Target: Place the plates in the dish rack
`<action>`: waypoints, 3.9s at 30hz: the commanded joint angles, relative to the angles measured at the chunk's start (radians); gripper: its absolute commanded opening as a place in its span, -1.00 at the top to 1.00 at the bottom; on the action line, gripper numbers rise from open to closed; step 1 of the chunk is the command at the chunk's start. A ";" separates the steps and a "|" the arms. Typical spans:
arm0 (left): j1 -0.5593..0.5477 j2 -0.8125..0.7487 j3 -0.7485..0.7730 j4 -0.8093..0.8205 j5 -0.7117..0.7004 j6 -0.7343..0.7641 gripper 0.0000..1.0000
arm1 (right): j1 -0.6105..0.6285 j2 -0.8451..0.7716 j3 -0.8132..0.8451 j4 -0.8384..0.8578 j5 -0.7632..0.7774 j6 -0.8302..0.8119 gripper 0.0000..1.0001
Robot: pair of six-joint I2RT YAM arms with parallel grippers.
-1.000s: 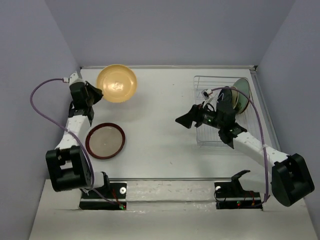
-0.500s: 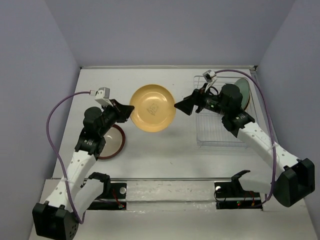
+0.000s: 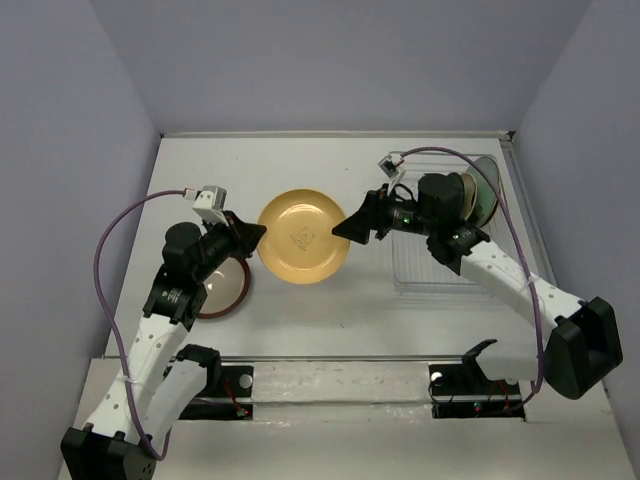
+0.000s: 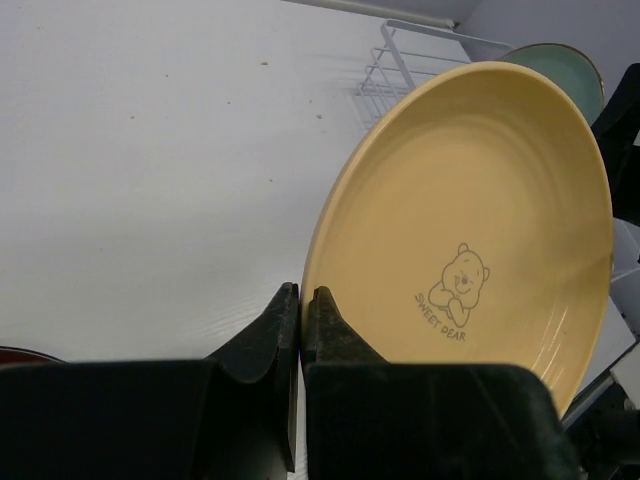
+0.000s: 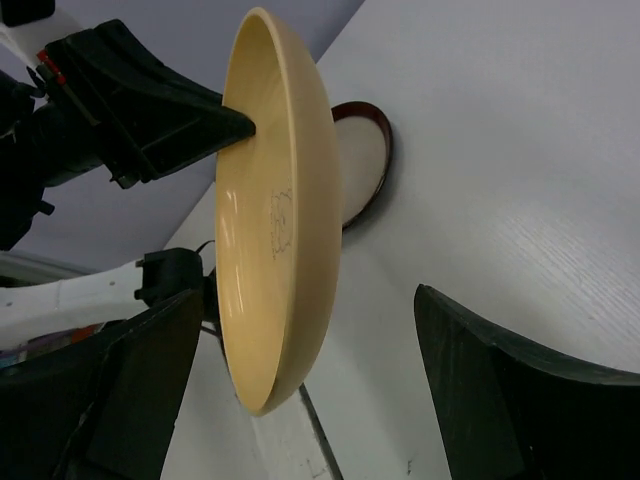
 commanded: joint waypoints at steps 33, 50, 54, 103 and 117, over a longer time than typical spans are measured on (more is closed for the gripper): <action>-0.141 -0.126 0.036 -0.013 0.034 0.067 -0.98 | -0.170 0.038 0.343 -0.429 1.481 -0.443 0.86; -0.173 -0.135 0.043 -0.023 0.007 0.075 -0.98 | -0.241 0.236 0.377 -0.429 1.453 -0.518 0.86; -0.173 -0.135 0.041 -0.023 0.002 0.075 -0.98 | -0.241 0.256 0.351 -0.431 1.410 -0.494 0.86; 0.089 -0.248 0.063 -0.095 -0.593 -0.036 -0.98 | 0.439 0.709 0.443 0.108 0.587 0.198 -0.12; 0.092 -0.233 0.043 -0.052 -0.472 -0.027 -0.98 | 0.497 1.064 0.624 0.148 0.494 0.367 0.14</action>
